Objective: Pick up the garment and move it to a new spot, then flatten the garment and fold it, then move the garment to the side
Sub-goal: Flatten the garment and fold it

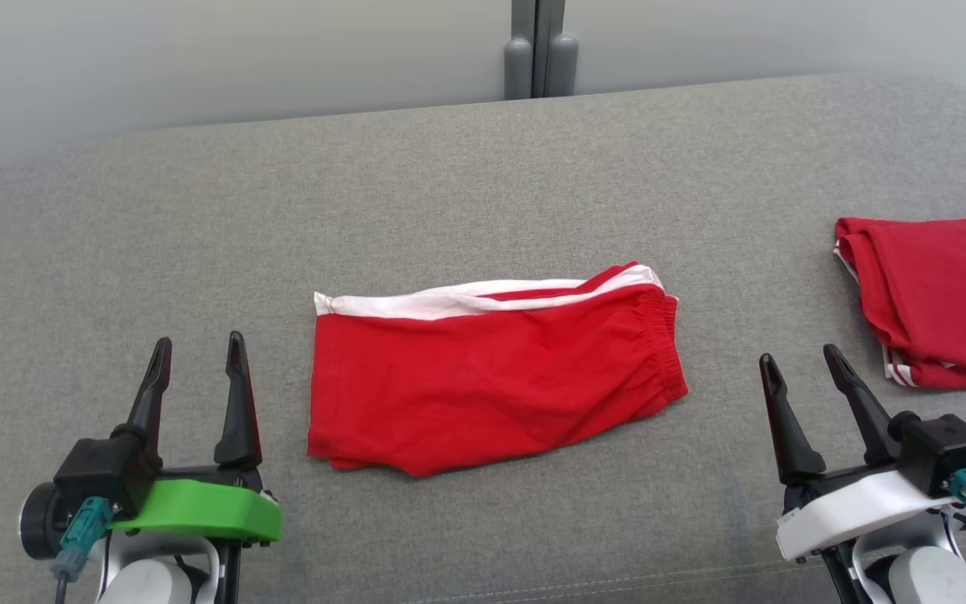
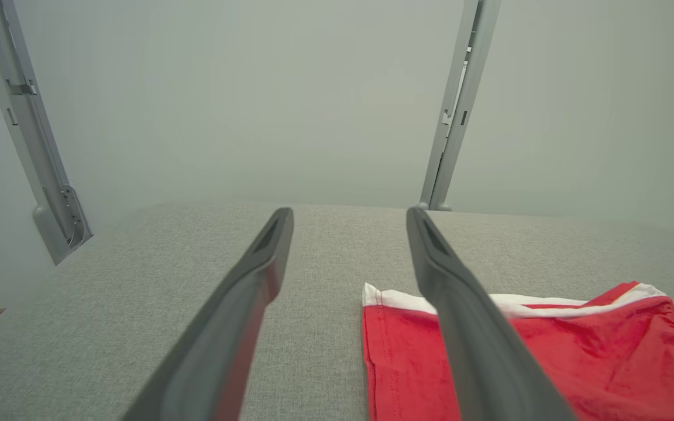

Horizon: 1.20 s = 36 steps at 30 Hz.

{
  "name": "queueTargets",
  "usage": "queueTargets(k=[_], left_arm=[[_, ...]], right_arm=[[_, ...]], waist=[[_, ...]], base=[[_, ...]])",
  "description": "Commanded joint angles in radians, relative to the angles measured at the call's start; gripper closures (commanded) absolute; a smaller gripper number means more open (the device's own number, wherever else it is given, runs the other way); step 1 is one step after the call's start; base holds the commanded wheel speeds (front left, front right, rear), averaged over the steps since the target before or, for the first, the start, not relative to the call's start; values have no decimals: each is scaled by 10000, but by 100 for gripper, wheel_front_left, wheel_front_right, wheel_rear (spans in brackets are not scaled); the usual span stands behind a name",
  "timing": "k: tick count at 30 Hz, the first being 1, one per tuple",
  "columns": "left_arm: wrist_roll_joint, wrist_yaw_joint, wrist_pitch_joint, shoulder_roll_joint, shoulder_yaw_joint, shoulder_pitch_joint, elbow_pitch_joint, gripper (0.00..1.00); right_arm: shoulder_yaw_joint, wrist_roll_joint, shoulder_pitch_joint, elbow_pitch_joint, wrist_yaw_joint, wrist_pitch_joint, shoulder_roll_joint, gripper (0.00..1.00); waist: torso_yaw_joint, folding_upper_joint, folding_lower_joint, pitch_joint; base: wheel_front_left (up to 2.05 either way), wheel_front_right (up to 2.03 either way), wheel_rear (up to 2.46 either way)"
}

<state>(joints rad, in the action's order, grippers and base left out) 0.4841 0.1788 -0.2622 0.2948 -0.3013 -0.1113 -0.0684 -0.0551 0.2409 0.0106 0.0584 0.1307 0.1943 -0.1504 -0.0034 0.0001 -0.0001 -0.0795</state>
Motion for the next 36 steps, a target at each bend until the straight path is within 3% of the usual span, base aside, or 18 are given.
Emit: queueTargets(k=[1,11,25,34,35,36], left_arm=[[-6,-38,-27,-32,63,99,-18,0],[-184,-326,-26,-97,-95,-38,-427,0],[-462,-736,26,-444,-740,-1024,-849,0],[-553,-887,-22,-647,-727,-1355,-1103,0],[-576,-891,-22,-645,-710,-1358,-1112,0],[-601,-898,-18,-649,-709,-1368,-1117,0]], right_arm=[[17,-42,-44,19,-2,-11,12,0],[-36,207,377,743,-2,-45,-35,0],[-732,805,2697,4631,-4,529,-326,0],[-753,1077,3217,6337,-2,656,-211,0],[-812,1160,3244,6446,-2,644,-168,53],[-846,1231,3265,6516,-2,642,-143,93]], waist=[[25,-1,1,-1],[399,-1,1,30],[1834,-1,1,-1176],[2134,-1,1,-1519],[2109,-1,1,-1538],[2075,-1,1,-1563]], base=[[0,0,0],[0,0,0],[0,0,0],[0,0,0],[0,0,0],[0,0,0]])
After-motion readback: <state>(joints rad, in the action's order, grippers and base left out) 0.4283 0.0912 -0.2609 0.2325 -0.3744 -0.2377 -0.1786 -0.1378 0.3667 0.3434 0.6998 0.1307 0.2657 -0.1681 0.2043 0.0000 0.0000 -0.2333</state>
